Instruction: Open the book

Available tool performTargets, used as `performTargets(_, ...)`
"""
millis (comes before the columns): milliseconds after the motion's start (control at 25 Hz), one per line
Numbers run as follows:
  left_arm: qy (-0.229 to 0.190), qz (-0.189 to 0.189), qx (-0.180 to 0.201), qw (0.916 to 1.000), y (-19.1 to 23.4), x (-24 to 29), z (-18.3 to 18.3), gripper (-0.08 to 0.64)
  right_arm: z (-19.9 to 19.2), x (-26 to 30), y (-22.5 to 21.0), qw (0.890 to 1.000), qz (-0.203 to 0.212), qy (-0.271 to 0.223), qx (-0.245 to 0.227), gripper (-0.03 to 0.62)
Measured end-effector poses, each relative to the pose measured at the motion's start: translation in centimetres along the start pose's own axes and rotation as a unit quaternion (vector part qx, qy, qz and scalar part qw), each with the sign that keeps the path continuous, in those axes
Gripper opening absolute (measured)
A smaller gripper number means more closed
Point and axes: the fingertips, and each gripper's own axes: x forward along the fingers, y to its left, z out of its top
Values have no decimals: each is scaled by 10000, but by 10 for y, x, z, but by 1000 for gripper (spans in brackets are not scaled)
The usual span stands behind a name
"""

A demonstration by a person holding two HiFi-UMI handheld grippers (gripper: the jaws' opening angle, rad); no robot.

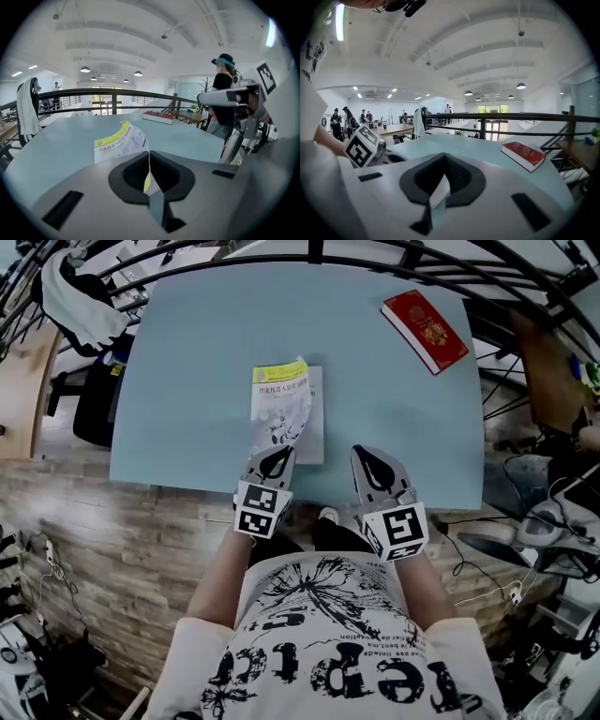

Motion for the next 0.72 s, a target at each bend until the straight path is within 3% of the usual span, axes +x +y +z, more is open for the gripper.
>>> performTargets(200, -332, 33, -43, 9994, 26, -43, 13, 23, 10, 6, 36, 10000, 4, -76, -23, 9)
performTargets(400, -591, 327, -163, 9976, 69, -83, 11, 23, 18, 17, 73, 9999, 34, -99, -80, 9)
performTargets(720, -366, 905, -479, 9941, 143, -122, -36, 25, 23, 30, 119, 9998, 69, -97, -168, 9)
